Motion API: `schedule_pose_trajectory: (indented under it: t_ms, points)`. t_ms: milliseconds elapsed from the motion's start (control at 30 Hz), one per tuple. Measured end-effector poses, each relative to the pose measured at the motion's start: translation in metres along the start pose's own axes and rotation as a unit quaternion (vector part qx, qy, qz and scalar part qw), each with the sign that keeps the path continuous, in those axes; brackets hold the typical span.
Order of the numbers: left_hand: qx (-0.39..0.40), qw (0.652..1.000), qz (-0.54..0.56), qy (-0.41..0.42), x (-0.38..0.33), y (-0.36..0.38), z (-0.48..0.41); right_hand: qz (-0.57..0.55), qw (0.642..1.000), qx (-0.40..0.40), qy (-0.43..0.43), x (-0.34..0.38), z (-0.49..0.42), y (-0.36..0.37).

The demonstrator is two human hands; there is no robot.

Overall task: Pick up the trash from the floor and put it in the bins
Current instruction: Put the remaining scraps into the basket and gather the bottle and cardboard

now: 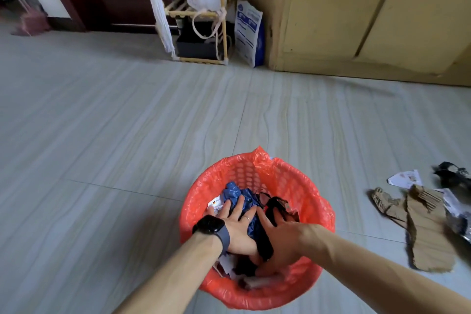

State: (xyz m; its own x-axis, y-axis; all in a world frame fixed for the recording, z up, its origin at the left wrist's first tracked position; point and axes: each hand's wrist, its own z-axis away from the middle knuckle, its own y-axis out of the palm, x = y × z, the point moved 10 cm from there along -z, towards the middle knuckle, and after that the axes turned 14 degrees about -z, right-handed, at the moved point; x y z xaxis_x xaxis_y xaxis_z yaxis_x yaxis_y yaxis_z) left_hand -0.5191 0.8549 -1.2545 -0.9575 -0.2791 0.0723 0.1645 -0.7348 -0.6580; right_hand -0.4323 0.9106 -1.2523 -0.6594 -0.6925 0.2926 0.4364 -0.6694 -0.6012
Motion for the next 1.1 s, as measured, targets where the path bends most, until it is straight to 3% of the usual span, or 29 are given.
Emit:
schedule_pose_trajectory:
  t_ms: [133, 267, 367, 533, 600, 933, 1100]
  points:
    - [0.024, 1.0, -0.011, -0.008, 0.0, 0.003, -0.014, 0.04, 0.998, 0.03, 0.031, -0.003, -0.005, 0.005]
    - [-0.046, 0.995, -0.08, -0.042, -0.008, 0.02, -0.028, 0.051, 0.995, -0.079, 0.033, -0.003, -0.01, 0.014]
    - [-0.064, 0.988, -0.133, -0.053, -0.011, 0.026, -0.036, -0.019, 0.998, -0.029, 0.049, -0.002, -0.032, 0.024]
    - [-0.075, 0.989, -0.103, -0.073, -0.005, 0.027, -0.055, 0.045, 0.992, -0.004, 0.115, -0.014, -0.063, 0.033]
    - [-0.068, 0.988, -0.121, -0.071, -0.008, 0.029, -0.054, 0.104, 0.992, -0.021, 0.073, -0.005, -0.051, 0.024]
    - [-0.112, 0.993, -0.013, -0.026, 0.007, -0.023, 0.021, 0.054, 0.972, -0.203, -0.105, 0.022, 0.064, -0.06]
    - [-0.276, 0.961, 0.026, 0.009, -0.016, -0.103, 0.073, -0.077, 0.911, -0.35, -0.205, -0.002, 0.134, -0.088]
